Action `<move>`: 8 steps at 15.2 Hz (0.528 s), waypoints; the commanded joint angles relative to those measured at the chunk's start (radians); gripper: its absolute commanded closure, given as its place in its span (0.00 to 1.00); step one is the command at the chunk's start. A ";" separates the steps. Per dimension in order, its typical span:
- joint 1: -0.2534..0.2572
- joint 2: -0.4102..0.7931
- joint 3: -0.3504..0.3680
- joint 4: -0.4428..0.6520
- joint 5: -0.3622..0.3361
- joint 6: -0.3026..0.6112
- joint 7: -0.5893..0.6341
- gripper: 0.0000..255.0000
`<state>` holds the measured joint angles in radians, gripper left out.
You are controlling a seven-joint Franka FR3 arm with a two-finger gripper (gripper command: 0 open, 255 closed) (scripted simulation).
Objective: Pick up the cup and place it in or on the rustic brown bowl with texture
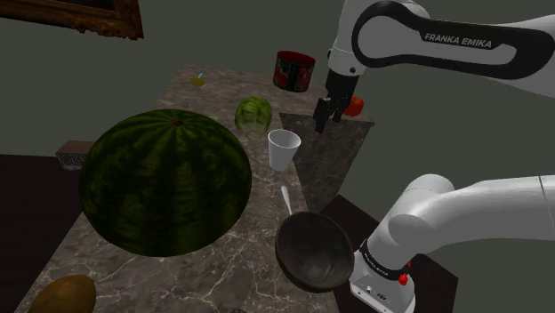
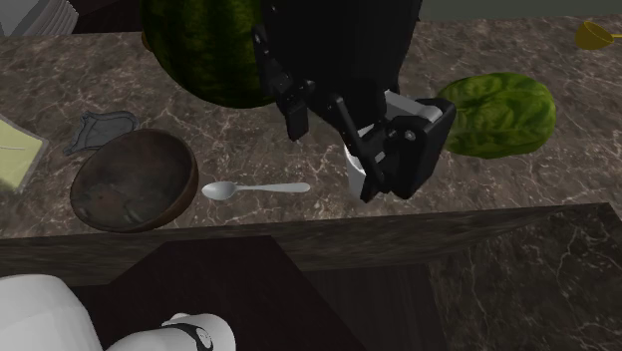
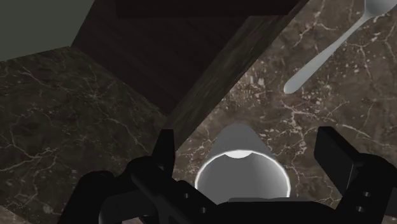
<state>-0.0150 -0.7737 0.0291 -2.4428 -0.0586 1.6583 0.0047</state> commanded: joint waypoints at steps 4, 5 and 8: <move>0.005 0.083 0.049 -0.007 -0.002 0.096 0.056 0.00; 0.006 0.113 0.065 -0.006 -0.005 0.127 0.075 0.00; 0.005 0.212 0.113 0.006 -0.021 0.216 0.136 0.00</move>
<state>-0.0091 -0.5957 0.1270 -2.4410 -0.0729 1.8421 0.1200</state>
